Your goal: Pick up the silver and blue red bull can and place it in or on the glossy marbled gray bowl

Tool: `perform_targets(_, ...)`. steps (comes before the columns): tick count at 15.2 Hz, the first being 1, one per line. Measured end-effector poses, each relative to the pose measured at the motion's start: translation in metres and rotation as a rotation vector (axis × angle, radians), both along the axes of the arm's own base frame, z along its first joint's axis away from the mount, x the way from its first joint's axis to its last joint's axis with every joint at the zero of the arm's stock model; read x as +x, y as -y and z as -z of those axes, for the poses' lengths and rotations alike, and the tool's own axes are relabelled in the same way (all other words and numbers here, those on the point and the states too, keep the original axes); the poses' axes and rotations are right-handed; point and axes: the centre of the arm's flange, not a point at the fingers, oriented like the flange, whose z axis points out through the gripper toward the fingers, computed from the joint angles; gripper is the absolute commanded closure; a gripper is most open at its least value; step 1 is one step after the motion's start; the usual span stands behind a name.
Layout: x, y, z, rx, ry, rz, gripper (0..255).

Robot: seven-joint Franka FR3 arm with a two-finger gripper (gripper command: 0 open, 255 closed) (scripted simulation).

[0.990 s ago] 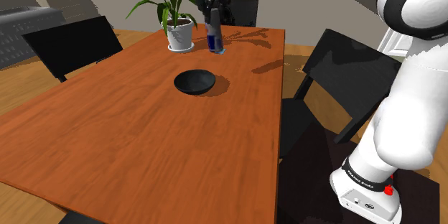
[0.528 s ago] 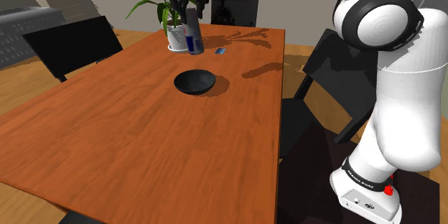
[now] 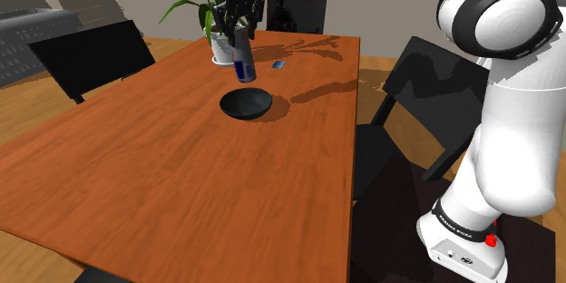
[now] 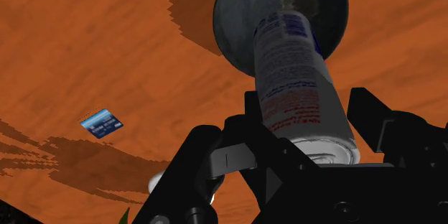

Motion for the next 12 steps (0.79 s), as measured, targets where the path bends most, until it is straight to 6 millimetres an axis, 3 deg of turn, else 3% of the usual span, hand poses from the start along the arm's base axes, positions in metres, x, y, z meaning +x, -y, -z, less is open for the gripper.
perform_targets(12,0.001,0.000,0.064,0.000,0.000,0.000,255)
